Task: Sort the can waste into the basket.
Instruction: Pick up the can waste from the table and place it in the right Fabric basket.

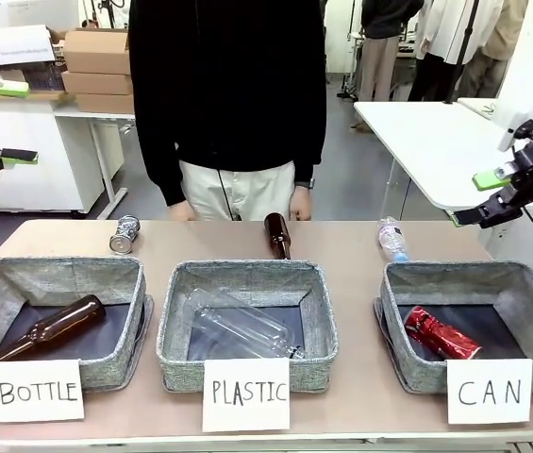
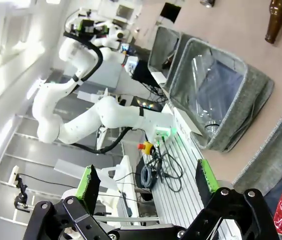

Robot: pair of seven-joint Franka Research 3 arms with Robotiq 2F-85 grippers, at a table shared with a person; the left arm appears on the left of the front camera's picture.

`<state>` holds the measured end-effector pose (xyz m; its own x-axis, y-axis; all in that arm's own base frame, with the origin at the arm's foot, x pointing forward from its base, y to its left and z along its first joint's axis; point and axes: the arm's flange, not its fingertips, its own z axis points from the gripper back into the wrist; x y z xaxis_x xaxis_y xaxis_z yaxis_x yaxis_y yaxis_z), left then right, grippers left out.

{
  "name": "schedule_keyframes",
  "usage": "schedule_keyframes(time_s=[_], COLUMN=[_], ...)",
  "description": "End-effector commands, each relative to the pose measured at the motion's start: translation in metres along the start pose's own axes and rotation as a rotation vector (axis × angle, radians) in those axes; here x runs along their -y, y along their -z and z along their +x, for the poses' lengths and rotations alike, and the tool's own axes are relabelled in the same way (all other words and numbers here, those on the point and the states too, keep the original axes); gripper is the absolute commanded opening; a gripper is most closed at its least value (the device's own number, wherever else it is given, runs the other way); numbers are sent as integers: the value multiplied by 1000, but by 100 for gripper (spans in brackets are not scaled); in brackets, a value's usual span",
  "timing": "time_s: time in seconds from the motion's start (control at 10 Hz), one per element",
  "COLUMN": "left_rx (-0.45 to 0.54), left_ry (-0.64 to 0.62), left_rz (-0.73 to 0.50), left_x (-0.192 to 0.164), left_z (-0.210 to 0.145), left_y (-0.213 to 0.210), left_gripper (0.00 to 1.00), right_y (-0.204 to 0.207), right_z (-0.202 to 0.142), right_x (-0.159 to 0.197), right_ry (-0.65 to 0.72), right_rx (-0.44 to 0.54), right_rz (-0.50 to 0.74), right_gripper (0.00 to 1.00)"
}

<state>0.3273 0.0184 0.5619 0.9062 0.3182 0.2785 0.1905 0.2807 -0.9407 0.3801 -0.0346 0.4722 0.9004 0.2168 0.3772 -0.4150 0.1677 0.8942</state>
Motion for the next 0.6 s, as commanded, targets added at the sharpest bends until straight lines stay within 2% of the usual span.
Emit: schedule_keyframes(time_s=[0.0,0.1,0.2,0.3,0.4,0.5], left_rx=[9,0,126,-19,-77,-77], left_ry=[22,0,26,80,49,37], left_rz=[-28,0,303,572,918,1157], left_x=[0,0,9,10,-1,-14], left_z=[1,0,8,31,65,94], left_y=[2,0,5,22,40,54], left_gripper=[100,100,100,100,100,100], right_y=[-1,-1,-1,-1,-1,-1], right_z=[2,2,2,2,2,2], right_x=[-5,-5,-5,-5,-5,-5], right_ry=[18,18,18,18,18,18], right_rx=[0,0,0,0,0,0], right_rz=[-11,-11,-11,-11,-11,-11], right_gripper=[100,100,100,100,100,100])
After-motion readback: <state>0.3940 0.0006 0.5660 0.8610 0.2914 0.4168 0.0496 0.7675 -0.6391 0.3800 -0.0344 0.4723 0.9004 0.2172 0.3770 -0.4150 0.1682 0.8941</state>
